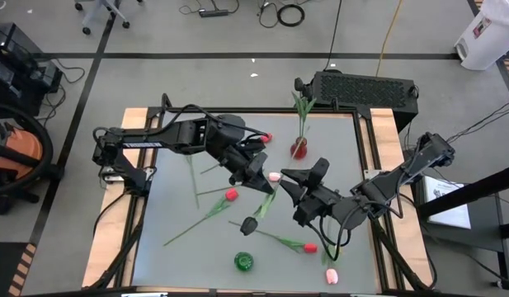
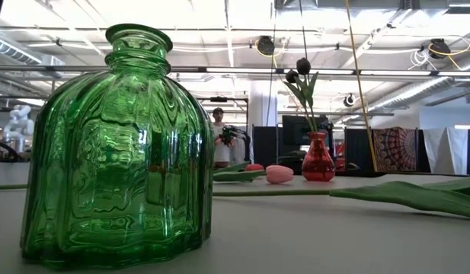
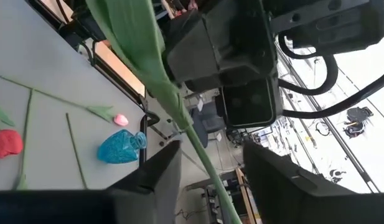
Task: Sort flowers into vase by color
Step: Put the black tulip into the red vase
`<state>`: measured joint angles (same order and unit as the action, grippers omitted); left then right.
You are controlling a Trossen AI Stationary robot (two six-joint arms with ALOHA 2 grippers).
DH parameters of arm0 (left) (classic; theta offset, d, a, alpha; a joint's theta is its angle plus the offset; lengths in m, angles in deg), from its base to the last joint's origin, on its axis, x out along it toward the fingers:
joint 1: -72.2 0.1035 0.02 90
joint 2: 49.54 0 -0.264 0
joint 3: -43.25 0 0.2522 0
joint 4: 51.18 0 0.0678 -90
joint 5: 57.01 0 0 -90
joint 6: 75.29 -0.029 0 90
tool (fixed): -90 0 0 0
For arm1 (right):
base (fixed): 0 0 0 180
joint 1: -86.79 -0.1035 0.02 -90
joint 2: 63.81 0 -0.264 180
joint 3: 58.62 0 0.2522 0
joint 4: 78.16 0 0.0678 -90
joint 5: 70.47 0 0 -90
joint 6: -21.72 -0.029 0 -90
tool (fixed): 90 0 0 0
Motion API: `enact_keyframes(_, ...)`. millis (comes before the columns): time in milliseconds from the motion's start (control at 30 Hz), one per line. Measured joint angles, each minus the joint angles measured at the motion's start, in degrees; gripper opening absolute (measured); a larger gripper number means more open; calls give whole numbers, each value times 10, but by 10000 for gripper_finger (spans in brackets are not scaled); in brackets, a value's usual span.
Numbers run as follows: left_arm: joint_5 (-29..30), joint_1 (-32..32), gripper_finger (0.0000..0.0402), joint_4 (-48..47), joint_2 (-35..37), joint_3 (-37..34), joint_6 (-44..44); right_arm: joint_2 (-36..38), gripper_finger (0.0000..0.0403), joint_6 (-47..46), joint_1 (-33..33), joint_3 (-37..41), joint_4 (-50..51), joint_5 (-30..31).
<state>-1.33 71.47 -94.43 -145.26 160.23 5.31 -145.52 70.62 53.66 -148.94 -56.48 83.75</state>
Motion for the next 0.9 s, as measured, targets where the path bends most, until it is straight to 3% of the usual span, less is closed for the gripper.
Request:
enact_keyframes(400,-59,-2,0,23,0,0,5,0,61,2,0,0,0,0)
enact_keyframes(633,-63,-2,2,24,0,0,1,0,14,6,0,0,2,-1)
enact_keyframes(900,-66,-1,56,29,0,0,1,0,3,37,0,0,3,-29)
